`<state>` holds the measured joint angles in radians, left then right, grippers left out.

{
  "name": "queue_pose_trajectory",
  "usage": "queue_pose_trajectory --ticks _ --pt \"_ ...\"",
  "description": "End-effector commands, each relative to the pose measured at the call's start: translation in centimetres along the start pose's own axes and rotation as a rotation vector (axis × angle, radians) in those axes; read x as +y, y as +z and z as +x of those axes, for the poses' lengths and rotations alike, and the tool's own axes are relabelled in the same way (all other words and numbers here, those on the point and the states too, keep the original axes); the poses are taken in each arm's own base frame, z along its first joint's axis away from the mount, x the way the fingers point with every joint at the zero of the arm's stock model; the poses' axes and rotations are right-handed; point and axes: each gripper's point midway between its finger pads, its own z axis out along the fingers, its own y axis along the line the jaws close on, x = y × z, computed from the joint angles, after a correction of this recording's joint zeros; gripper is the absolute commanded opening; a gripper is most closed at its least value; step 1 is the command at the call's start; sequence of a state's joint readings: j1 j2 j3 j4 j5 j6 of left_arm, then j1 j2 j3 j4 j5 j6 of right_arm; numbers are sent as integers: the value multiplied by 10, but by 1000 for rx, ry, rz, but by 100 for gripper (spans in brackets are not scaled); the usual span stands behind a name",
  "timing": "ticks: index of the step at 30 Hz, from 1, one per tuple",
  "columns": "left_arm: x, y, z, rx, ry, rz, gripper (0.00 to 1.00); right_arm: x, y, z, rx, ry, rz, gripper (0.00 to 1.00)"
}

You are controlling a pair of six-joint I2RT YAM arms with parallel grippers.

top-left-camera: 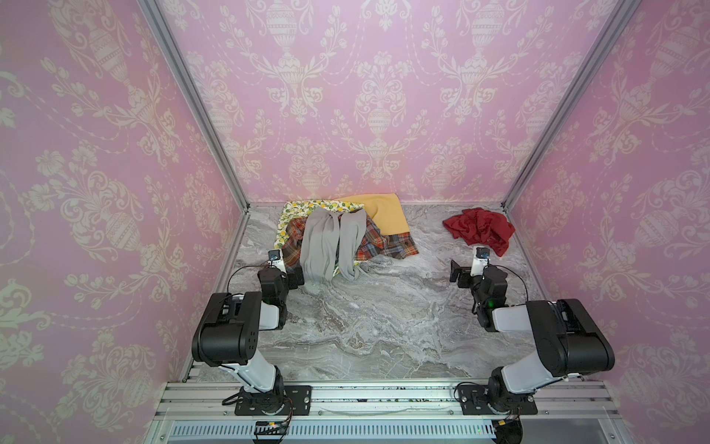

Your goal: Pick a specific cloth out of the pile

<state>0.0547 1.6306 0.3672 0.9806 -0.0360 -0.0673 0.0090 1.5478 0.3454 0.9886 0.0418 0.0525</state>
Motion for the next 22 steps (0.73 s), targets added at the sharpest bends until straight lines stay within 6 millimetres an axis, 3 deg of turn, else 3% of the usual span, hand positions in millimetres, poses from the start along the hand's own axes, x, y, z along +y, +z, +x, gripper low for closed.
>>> queue_pose_trajectory --ticks 1,22 --pt "2 -2 -1 -16 26 -13 99 1 1 0 7 -1 1 100" --pt "1 -2 -1 -18 28 -10 99 2 2 0 12 -7 0 100"
